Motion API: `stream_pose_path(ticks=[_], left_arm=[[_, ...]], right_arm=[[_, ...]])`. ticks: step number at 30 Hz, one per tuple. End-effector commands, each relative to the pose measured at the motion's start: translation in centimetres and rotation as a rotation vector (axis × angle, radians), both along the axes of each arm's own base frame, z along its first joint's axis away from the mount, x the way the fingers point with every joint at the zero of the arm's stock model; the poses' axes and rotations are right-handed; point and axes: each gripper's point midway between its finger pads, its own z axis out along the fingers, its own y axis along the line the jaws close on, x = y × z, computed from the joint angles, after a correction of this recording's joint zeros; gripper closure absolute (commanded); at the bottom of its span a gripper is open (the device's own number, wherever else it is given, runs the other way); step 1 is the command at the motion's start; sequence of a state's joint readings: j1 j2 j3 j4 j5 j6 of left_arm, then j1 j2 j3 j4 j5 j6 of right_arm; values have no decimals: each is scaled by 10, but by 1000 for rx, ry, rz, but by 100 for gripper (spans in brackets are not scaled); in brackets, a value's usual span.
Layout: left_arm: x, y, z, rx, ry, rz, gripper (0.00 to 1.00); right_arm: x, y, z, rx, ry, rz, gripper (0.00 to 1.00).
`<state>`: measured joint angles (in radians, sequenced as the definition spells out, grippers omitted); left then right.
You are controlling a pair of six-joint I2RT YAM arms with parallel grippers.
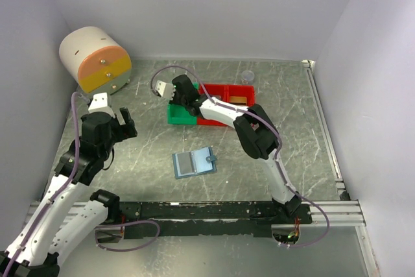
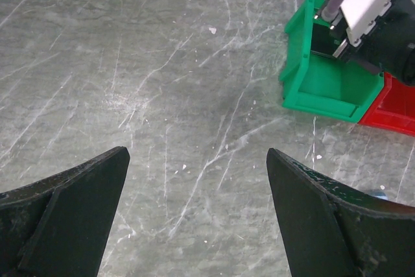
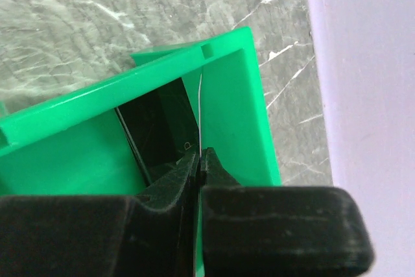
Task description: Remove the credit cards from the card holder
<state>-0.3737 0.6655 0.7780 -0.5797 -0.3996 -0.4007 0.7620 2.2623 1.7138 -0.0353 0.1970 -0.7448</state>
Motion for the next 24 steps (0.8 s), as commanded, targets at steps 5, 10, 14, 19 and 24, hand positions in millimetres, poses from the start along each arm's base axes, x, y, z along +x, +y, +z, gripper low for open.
stream_pose_path(ticks=[5,10,14,19,24], left_arm=[[3,-1,6,-2,-34,-14,0],[4,-1,4,4,-19,-14,1],[4,-2,3,5,-12,-18,1],[4,-3,2,7,-3,-23,1],[5,-4,1,8,0,-27,2]], right_arm=[[19,-3,-10,-93,-80,0,100],[22,-5,-17,-114,-93,-1,100],[26,-9,-24,-135,-111,-26,100],[25,-9,-28,-133,-109,-24,93],[22,-9,-34,-126,-87,-14,83]])
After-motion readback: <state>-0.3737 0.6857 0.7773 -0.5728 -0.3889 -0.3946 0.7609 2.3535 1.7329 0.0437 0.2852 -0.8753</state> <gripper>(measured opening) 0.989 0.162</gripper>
